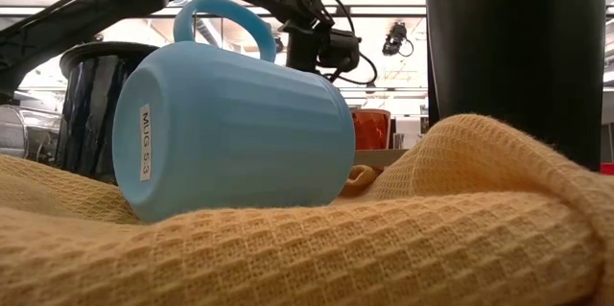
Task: Stack small to large cups/mugs on shelf
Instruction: Put the purple cup on the shelf
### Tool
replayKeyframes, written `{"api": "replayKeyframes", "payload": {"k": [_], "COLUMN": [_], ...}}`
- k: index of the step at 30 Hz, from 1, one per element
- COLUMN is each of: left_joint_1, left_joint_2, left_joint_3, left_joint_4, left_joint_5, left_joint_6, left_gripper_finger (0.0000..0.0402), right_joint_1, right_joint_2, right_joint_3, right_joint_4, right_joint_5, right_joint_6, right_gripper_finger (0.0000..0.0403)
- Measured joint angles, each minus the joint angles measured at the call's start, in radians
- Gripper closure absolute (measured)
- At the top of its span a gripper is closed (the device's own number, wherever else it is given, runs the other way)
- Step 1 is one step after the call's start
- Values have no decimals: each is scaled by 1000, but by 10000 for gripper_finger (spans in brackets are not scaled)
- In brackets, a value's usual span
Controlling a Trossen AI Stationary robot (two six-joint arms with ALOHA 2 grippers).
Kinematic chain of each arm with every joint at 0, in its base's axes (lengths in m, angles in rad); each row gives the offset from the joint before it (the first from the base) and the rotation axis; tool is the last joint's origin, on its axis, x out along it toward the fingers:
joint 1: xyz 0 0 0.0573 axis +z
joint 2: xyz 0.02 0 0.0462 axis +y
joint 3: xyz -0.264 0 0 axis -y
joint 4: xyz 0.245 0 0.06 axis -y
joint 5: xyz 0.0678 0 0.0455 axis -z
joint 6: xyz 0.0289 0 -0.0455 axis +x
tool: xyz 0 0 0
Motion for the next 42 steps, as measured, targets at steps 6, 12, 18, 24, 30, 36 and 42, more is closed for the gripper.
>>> {"api": "replayKeyframes", "payload": {"k": [6, 12, 18, 24, 30, 36, 42], "left_joint_1": [4, 3, 2, 2, 2, -9, -35], "left_joint_2": [28, 45, 54, 54, 46, 48, 51], "left_joint_3": [-1, 2, -1, -1, 2, 2, 71], "left_joint_4": [-21, -1, 7, 14, 6, 3, -5], "left_joint_5": [-13, -38, -21, -38, -66, -85, -118], "left_joint_6": [2, 15, 38, 70, 113, 138, 197], "left_gripper_finger": [114, 136, 203, 298, 349, 349, 362], "right_joint_1": [0, 0, 0, 0, 0, 0, 0], "right_joint_2": [0, 0, 0, 0, 0, 0, 0], "right_joint_3": [0, 0, 0, 0, 0, 0, 0], "right_joint_4": [0, 1, 1, 0, 0, 0, 0], "right_joint_5": [0, 0, 0, 0, 0, 0, 0], "right_joint_6": [0, 0, -2, -4, -21, -27, -35], "right_gripper_finger": [388, 388, 388, 390, 394, 392, 395]}}
